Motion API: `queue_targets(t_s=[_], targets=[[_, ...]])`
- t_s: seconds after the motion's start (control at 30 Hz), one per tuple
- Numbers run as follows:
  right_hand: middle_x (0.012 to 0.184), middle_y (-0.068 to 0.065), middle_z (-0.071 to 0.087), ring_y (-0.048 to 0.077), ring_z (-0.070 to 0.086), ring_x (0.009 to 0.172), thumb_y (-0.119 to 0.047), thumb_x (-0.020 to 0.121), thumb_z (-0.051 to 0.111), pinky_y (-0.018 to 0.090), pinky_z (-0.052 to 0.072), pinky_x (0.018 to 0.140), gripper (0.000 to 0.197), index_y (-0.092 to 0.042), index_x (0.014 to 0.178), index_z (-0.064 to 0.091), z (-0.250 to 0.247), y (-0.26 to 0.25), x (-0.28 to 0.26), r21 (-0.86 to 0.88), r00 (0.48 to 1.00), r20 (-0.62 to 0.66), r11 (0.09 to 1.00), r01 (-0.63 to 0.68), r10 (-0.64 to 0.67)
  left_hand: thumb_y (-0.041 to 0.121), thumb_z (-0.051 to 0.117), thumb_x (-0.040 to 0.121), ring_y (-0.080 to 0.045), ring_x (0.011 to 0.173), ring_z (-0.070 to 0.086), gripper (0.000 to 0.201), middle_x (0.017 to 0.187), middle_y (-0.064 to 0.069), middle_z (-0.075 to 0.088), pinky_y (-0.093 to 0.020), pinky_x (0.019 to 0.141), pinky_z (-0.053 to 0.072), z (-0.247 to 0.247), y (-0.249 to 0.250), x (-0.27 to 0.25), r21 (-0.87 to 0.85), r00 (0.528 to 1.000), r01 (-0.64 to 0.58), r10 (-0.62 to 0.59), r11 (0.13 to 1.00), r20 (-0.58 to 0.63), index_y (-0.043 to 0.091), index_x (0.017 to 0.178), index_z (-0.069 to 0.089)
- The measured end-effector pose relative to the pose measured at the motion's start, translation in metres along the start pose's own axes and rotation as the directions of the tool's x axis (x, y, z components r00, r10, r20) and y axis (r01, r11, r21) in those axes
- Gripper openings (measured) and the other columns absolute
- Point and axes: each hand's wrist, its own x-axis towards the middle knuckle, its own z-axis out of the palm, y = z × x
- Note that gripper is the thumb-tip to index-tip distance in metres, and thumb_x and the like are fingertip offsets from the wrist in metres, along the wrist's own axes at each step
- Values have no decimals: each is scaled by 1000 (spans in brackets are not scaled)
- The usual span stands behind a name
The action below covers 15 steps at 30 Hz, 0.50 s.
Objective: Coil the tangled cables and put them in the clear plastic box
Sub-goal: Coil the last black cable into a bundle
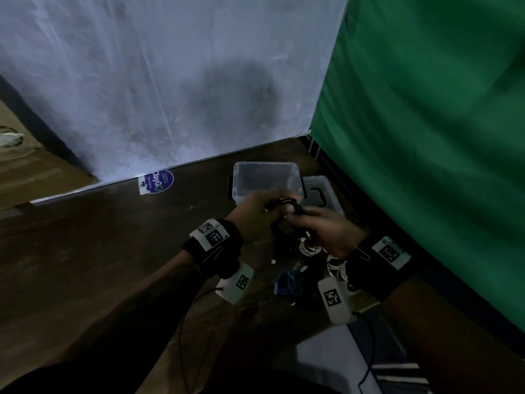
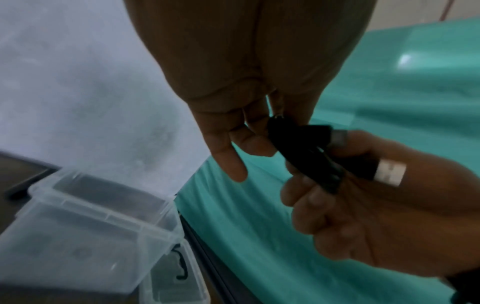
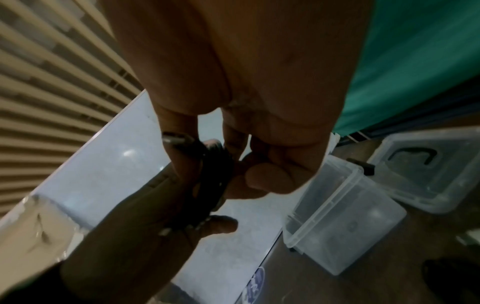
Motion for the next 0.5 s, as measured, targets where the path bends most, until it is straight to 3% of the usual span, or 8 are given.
queue_targets(t_s=[0.07,0.17,0.27,0.4,0.5], targets=[[95,7,74,21,70,87,-14,89,67,28,55,68,13,-14,102,69,-3,0,-1,-40,994,-35,994,99,-100,20,57,95,3,90,62,18,100,10,67,-19,83,51,0,1,-1,16,998,49,-48,999,-42,28,110,64],[98,13,72,22,71,86,-11,85,72,37,58,76,19,-15,102,65,-8,3,1,-79,972,-90,975,210,-216,20,56,96,-11,76,65,13,86,2,67,-30,75,56,5,0,-3,-61,989,114,-119,992,-86,22,104,66],[93,8,72,15,70,79,-7,87,69,25,55,66,17,-13,102,62,-15,8,1,-76,969,-69,970,233,-238,17,58,95,-7,69,61,10,76,4,64,-25,68,54,11,-5,-6,-186,977,147,-171,972,-123,20,99,66],[76,1,69,9,66,65,-7,89,67,22,49,54,12,-15,92,59,-21,17,5,-183,981,-10,965,187,-192,14,62,92,-4,79,66,14,90,1,69,-21,74,55,18,-16,-16,-264,945,215,-269,940,-186,13,104,68],[74,1,67,9,67,64,-4,88,68,24,52,56,13,-13,87,59,-14,38,20,-225,987,5,962,157,-160,14,63,91,-11,86,67,18,97,-4,69,-24,76,57,26,-32,-27,-278,908,307,-368,910,-201,11,108,68]])
